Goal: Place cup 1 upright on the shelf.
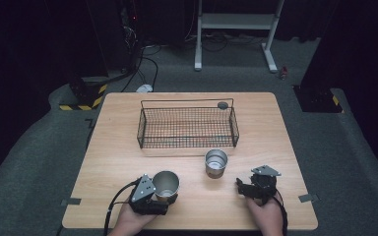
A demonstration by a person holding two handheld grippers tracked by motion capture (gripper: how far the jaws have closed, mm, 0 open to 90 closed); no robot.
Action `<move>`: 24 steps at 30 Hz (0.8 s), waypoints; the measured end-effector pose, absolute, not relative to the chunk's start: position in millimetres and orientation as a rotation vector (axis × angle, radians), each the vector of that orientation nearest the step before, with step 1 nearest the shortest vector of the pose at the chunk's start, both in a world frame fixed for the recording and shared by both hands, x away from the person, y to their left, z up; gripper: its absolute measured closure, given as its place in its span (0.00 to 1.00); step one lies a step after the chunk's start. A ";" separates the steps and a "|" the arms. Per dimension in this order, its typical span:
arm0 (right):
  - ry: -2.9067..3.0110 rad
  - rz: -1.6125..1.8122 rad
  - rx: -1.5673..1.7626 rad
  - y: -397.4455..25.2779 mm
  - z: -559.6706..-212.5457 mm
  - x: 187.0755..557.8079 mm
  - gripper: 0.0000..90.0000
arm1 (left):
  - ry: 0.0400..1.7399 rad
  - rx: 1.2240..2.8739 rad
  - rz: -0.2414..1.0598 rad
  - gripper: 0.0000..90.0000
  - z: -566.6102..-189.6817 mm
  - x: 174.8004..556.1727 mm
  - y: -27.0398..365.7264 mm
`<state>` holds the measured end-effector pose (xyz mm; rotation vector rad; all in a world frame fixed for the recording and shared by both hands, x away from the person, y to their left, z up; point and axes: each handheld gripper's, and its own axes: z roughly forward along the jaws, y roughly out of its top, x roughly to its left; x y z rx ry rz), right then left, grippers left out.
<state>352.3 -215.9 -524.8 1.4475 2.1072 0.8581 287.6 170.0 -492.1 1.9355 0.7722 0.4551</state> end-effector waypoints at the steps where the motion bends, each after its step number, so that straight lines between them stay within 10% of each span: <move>1: 2.107 0.858 1.448 -215.9 -524.8 352.3 0.14 | 0.772 1.935 0.455 0.18 -492.1 287.6 170.0; 24: 2.108 0.859 1.446 -215.9 -524.8 352.4 0.14 | 0.839 1.851 0.528 0.18 -478.6 293.0 193.6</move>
